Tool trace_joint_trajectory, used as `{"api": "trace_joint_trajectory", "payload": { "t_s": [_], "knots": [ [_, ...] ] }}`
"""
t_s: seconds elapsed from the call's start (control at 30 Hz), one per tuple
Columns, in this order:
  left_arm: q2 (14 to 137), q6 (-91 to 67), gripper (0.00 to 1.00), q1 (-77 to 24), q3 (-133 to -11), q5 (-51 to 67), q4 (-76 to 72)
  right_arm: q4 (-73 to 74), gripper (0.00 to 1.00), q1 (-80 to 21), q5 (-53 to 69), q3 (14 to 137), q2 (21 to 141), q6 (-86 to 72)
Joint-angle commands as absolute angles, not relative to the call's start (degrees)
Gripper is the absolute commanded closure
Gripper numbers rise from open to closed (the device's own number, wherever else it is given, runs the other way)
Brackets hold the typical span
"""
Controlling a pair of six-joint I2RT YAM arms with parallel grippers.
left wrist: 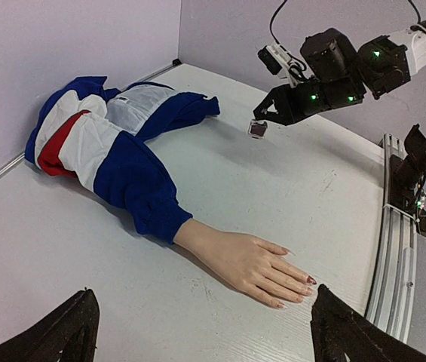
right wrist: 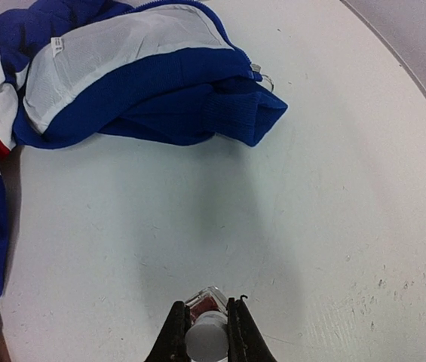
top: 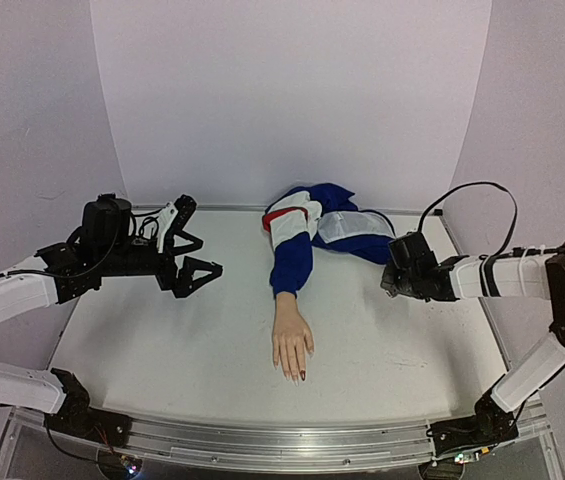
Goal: Paint the nails
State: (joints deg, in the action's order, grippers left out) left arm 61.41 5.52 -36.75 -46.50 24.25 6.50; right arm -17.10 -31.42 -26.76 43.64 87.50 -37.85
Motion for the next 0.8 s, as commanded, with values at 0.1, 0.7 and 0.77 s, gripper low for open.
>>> {"api": "trace_joint_trajectory", "payload": {
  "t_s": [0.1, 0.7, 0.77],
  "knots": [
    [59.69, 5.54, 0.01, -36.91, -48.77, 24.34, 4.83, -19.61, 1.00, -31.49, -30.34, 41.82, 90.25, -41.61],
    [60.08, 5.71, 0.01, -36.91, -48.78, 24.51, 4.92, -21.09, 0.84, -31.48, -29.68, 40.81, 91.81, -42.62],
    [60.20, 5.75, 0.01, -36.87, -48.78, 24.52, 4.87, -21.09, 0.76, -31.49, -29.19, 40.79, 90.91, -42.04]
  ]
}}
